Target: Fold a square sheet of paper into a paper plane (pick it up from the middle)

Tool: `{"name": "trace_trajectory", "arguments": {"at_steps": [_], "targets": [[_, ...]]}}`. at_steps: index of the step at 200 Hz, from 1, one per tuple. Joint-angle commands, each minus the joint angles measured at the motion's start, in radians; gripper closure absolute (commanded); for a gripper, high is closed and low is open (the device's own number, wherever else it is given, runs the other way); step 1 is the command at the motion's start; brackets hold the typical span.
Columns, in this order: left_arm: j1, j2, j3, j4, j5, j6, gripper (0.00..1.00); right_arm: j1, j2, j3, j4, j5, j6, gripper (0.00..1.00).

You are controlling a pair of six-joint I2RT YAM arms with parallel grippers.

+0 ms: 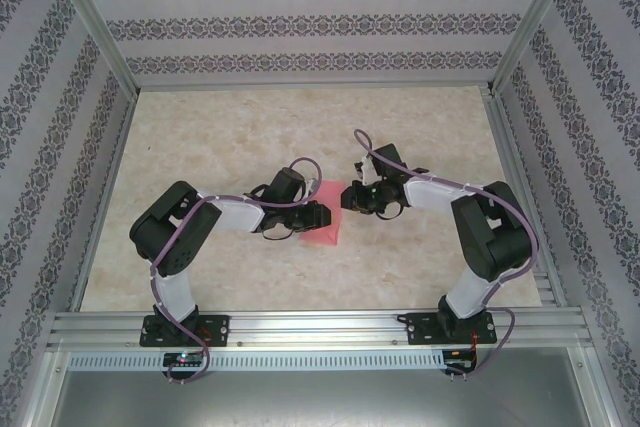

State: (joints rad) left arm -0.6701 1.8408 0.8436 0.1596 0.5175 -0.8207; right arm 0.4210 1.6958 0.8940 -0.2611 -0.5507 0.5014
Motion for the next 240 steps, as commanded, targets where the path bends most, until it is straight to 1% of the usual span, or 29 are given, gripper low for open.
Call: {"name": "trace_trajectory", "arguments": {"at_steps": [1,28,72,111,142,164,182,202,227,240], "targets": [[-0.01,0.017,0.006,-0.067,-0.038,-0.013,0.72,0.023,0.006,-0.005,-0.007,-0.015,-0.02,0.83],[-0.01,0.021,0.005,-0.066,-0.045,-0.018,0.73,0.051,0.045,0.008,0.01,-0.036,-0.01,0.86],[-0.01,0.021,0.004,-0.067,-0.051,-0.029,0.75,0.058,0.11,0.031,0.007,-0.035,-0.007,0.89],[-0.01,0.005,0.008,-0.054,-0.035,-0.033,0.76,0.057,0.146,0.046,-0.03,-0.006,-0.031,0.89],[-0.01,-0.046,0.024,-0.023,-0.026,-0.031,0.74,0.059,0.165,0.051,-0.062,0.019,-0.056,0.89],[-0.011,-0.062,0.047,-0.075,-0.085,-0.014,0.74,0.059,0.172,0.052,-0.071,0.029,-0.066,0.89],[-0.008,-0.046,0.059,-0.117,-0.129,-0.005,0.74,0.058,0.177,0.052,-0.074,0.031,-0.072,0.89],[-0.008,-0.023,0.071,-0.15,-0.166,-0.009,0.75,0.06,0.182,0.051,-0.078,0.036,-0.075,0.89],[-0.008,-0.009,0.076,-0.218,-0.239,-0.018,0.75,0.061,0.185,0.052,-0.079,0.041,-0.077,0.89],[-0.008,-0.005,0.07,-0.234,-0.252,-0.023,0.75,0.061,0.186,0.053,-0.085,0.049,-0.079,0.89]]}}
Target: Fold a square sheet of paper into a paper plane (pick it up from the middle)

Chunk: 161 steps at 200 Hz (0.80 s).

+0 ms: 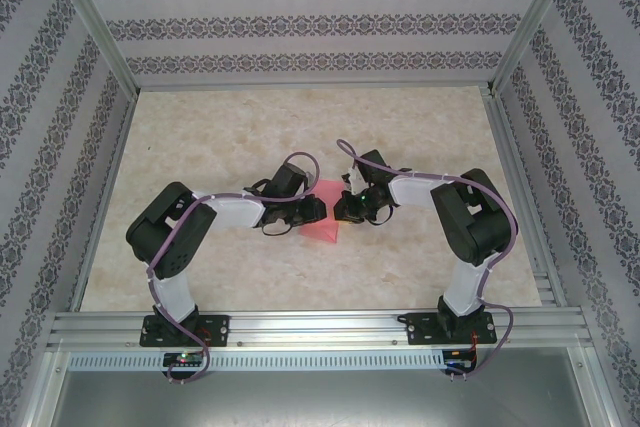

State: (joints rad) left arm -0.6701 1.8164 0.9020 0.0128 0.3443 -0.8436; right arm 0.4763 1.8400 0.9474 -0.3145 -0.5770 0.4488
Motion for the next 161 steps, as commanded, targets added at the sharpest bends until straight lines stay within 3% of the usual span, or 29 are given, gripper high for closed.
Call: {"name": "trace_trajectory", "arguments": {"at_steps": [1,161], "targets": [[-0.008,0.02,0.012,-0.089,-0.08,0.0,0.75,0.005,0.042,-0.001,-0.032,0.075,-0.027,0.89],[0.063,0.015,0.033,-0.133,-0.152,-0.014,0.75,0.011,0.092,0.002,-0.103,0.188,-0.077,0.9]]}}
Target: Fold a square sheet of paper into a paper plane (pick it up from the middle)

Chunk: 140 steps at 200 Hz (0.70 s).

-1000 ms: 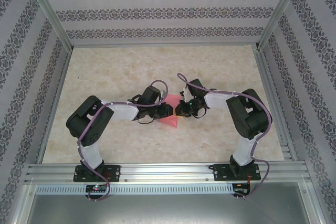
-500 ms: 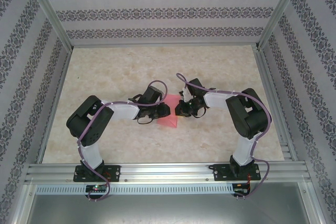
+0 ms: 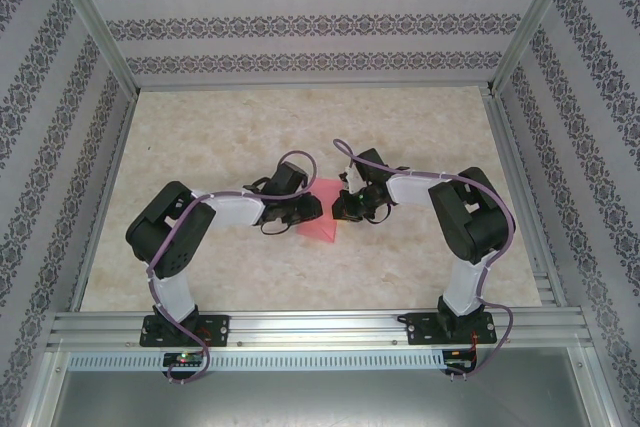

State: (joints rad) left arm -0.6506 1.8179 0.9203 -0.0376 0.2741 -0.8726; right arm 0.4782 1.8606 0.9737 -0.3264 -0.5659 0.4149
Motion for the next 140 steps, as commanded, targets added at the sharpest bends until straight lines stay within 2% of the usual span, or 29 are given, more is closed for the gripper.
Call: {"name": "trace_trajectory", "arguments": {"at_steps": [1,77,114,140], "targets": [[0.044,0.014,0.014,-0.083,-0.082,0.015,0.74,0.009,0.072,-0.024,-0.092,0.178,-0.043,0.9],[0.086,0.001,0.07,-0.104,-0.053,0.083,0.74,0.017,0.075,-0.016,-0.109,0.212,-0.054,0.9],[0.077,-0.063,0.067,-0.031,0.071,0.107,0.73,0.02,0.071,-0.013,-0.109,0.206,-0.053,0.9],[0.042,-0.077,0.061,-0.034,0.112,0.113,0.74,0.021,0.069,-0.012,-0.109,0.204,-0.051,0.9]]}}
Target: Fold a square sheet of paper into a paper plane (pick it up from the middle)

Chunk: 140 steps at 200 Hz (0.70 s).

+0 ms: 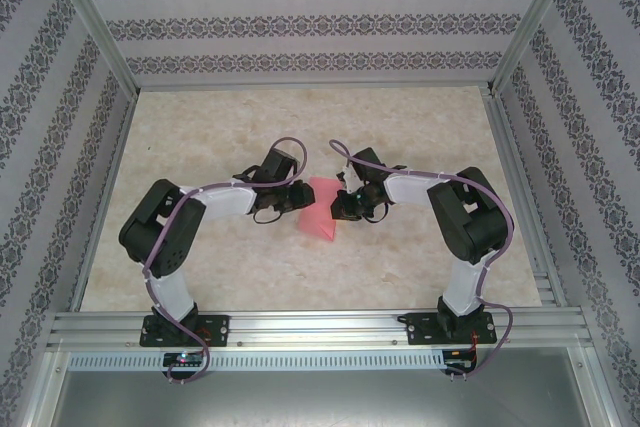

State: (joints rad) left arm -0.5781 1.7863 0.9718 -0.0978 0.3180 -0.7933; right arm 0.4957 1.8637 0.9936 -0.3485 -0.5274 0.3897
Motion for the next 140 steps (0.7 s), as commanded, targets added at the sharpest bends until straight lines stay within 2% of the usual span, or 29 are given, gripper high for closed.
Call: {"name": "trace_trajectory", "arguments": {"at_steps": [1,51,140], "targets": [[-0.032,-0.045,0.01,0.025,0.069,0.034,0.74,0.003,0.066,-0.032,-0.086,0.165,-0.025,0.9],[-0.058,0.044,0.005,0.003,0.081,0.015,0.79,0.003,0.041,-0.039,-0.053,0.115,-0.031,0.89],[-0.065,0.105,-0.041,-0.032,-0.005,-0.027,0.84,0.019,-0.132,0.015,-0.037,0.022,-0.052,0.87]]}}
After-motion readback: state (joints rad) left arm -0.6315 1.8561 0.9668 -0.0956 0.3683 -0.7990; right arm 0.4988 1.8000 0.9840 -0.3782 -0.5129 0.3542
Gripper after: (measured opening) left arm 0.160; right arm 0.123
